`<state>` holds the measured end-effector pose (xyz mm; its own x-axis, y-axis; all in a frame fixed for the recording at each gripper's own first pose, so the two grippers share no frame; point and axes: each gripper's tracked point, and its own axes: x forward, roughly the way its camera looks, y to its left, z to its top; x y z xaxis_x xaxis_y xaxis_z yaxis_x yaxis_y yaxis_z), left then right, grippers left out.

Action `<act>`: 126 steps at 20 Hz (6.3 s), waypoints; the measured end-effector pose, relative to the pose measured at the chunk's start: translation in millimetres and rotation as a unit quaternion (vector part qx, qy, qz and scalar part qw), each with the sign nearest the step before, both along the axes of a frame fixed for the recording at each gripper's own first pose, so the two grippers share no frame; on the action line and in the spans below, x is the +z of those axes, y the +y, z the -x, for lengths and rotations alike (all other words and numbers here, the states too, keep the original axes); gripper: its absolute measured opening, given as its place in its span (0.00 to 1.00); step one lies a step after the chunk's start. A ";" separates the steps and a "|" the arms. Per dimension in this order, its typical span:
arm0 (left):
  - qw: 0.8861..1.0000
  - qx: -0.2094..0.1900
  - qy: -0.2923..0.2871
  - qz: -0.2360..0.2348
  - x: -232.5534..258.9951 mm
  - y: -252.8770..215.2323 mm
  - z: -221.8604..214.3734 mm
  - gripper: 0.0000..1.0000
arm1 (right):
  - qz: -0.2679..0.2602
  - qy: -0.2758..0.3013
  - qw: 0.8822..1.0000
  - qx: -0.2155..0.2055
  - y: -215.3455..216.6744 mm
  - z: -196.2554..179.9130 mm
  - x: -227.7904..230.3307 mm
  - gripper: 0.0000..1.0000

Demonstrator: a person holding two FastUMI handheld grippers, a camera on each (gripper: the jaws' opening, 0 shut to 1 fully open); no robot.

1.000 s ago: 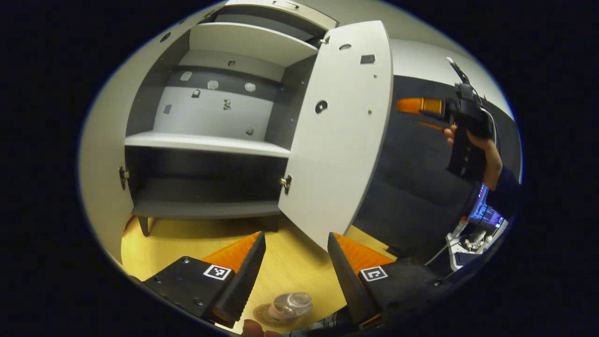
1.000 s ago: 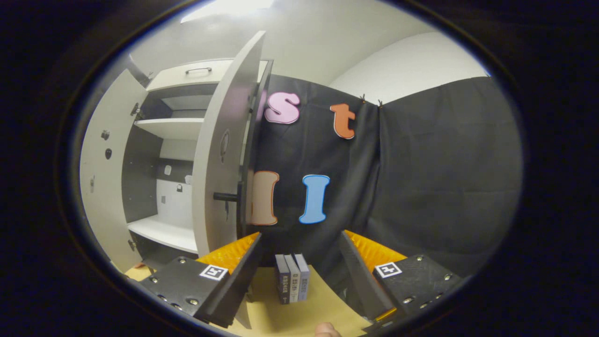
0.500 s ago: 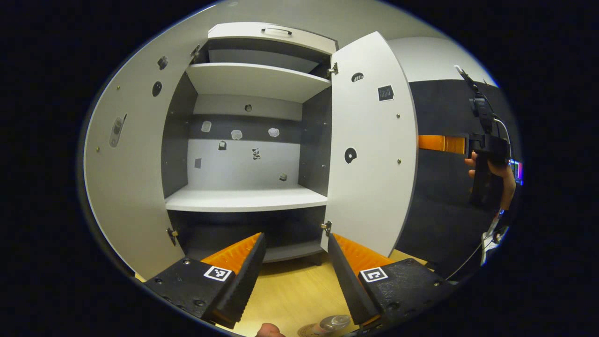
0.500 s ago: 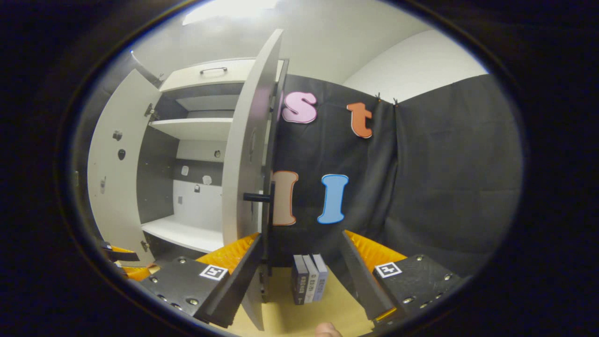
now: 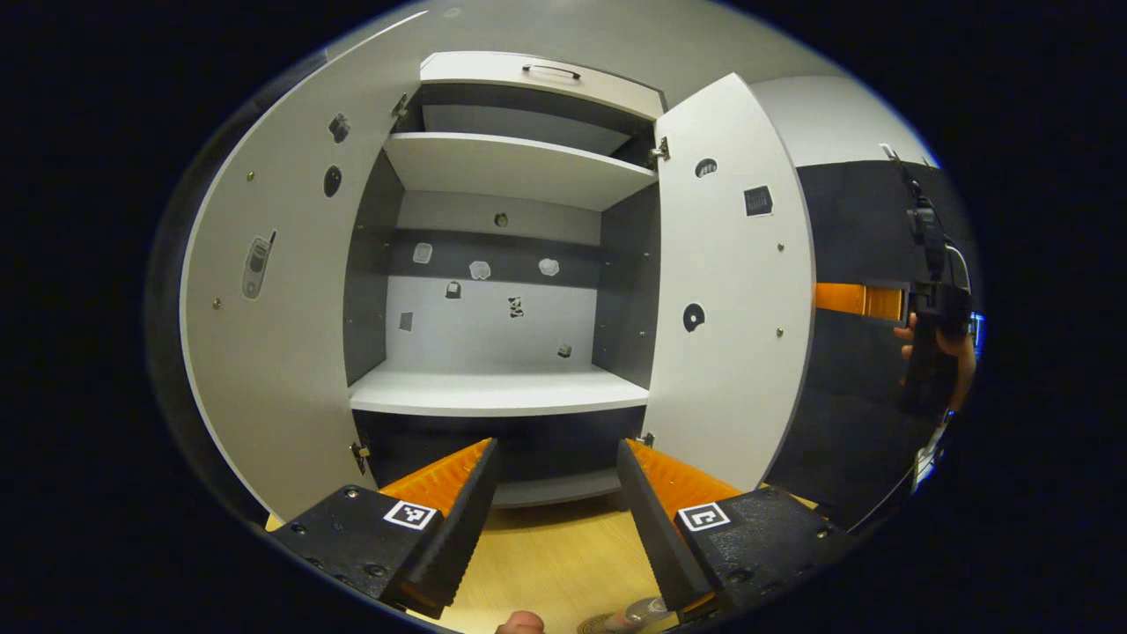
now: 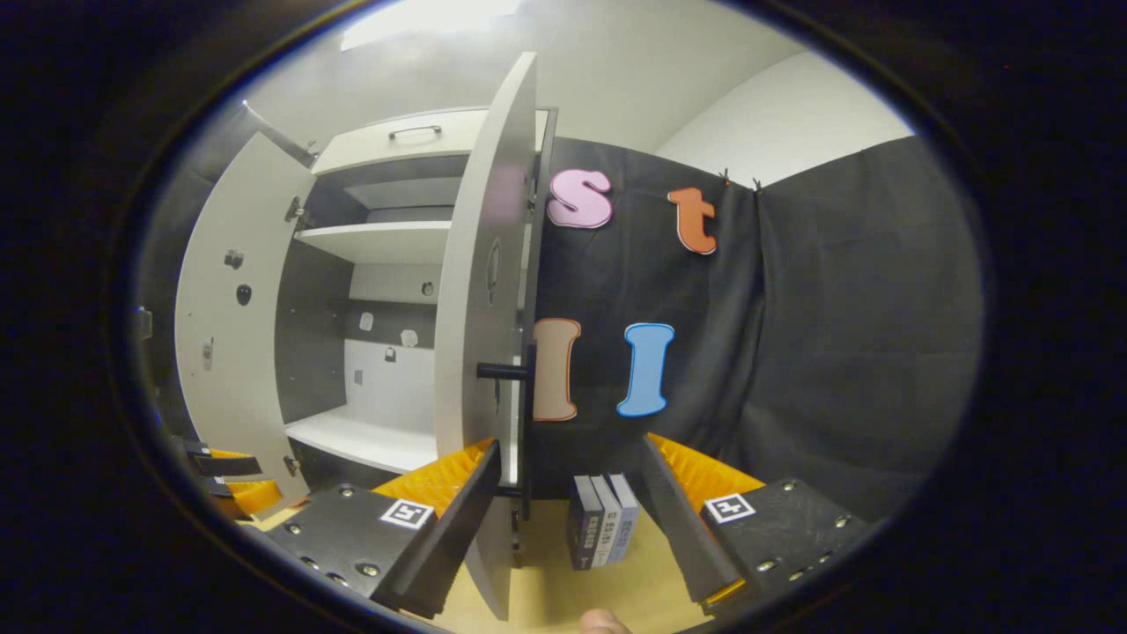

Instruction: Grasp the bottle in the cabinet with the left hand and place it on the coaster, then close the right door with the right hand and the left door with the left hand.

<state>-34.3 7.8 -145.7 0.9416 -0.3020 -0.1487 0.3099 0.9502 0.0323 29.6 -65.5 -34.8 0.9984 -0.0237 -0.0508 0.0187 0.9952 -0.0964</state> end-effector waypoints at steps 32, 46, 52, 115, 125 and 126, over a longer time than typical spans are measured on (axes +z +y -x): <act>0.990 0.132 -0.020 -0.045 22.6 130.1 39.8 0.84 | -0.052 0.037 0.983 0.170 181.0 -19.2 -24.7 0.96; 0.987 0.152 -0.022 -0.051 25.2 161.3 44.4 0.84 | -0.058 0.044 0.984 0.164 184.2 -17.7 -31.4 0.96; 0.987 0.152 -0.021 -0.055 26.7 173.2 44.5 0.80 | -0.055 0.046 0.984 0.161 197.1 -13.9 -38.3 0.96; 0.988 0.148 0.002 -0.036 8.3 217.1 27.6 0.84 | -0.045 0.074 0.992 0.096 183.0 -1.2 -56.1 0.96; 0.994 0.099 0.007 -0.035 -1.8 180.1 11.7 0.84 | -0.046 0.067 0.995 0.065 170.8 0.5 -54.2 0.93; 0.995 0.095 0.007 -0.035 -2.7 175.9 10.0 0.84 | -0.045 0.066 0.995 0.063 170.3 0.6 -53.9 0.96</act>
